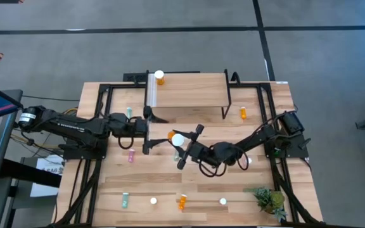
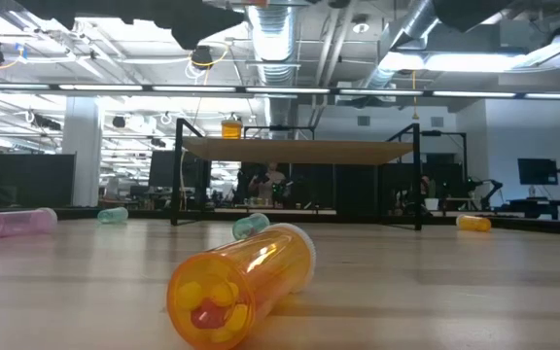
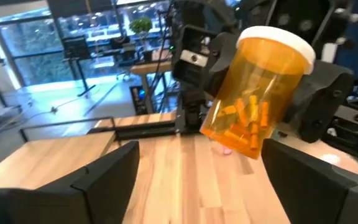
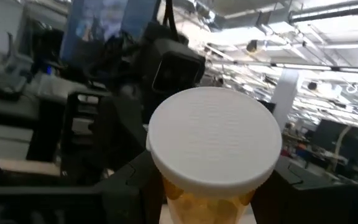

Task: Pick and place medicine bottles onto shelf by color
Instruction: Put the large orange pill bottle aligned with the other large orange pill bottle on the shelf

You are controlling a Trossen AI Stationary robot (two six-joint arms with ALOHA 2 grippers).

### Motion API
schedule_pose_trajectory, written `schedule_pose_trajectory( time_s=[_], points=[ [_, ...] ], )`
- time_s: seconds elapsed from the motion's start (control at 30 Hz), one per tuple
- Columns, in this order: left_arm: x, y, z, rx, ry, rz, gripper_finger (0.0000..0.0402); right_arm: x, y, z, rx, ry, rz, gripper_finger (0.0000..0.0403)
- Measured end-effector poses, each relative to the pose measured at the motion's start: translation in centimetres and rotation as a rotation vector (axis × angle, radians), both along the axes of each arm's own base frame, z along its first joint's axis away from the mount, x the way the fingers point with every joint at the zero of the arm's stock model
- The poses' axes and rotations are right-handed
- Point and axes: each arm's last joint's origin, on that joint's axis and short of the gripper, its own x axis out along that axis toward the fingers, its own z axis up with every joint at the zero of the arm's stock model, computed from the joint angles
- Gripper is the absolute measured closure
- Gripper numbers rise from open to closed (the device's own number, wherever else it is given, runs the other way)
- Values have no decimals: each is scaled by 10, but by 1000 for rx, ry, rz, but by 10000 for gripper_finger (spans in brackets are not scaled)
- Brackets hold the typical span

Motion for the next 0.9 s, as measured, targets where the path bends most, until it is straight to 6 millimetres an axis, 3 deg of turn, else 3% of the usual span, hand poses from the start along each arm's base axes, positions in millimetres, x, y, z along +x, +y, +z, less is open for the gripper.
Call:
schedule_pose_trajectory(
  time_s=[0.3, 0.6, 0.9],
  points=[
    [2, 2, 3, -15, 139, 87, 63, 2, -3, -22, 22, 220, -179, 204],
    [3, -2, 0, -61, 153, 59, 63, 2, -9, -37, 51, 330, -279, 205],
    [28, -16, -2, -61, 186, 84, 63, 3, -18, -40, 40, 364, -330, 205]
  ],
)
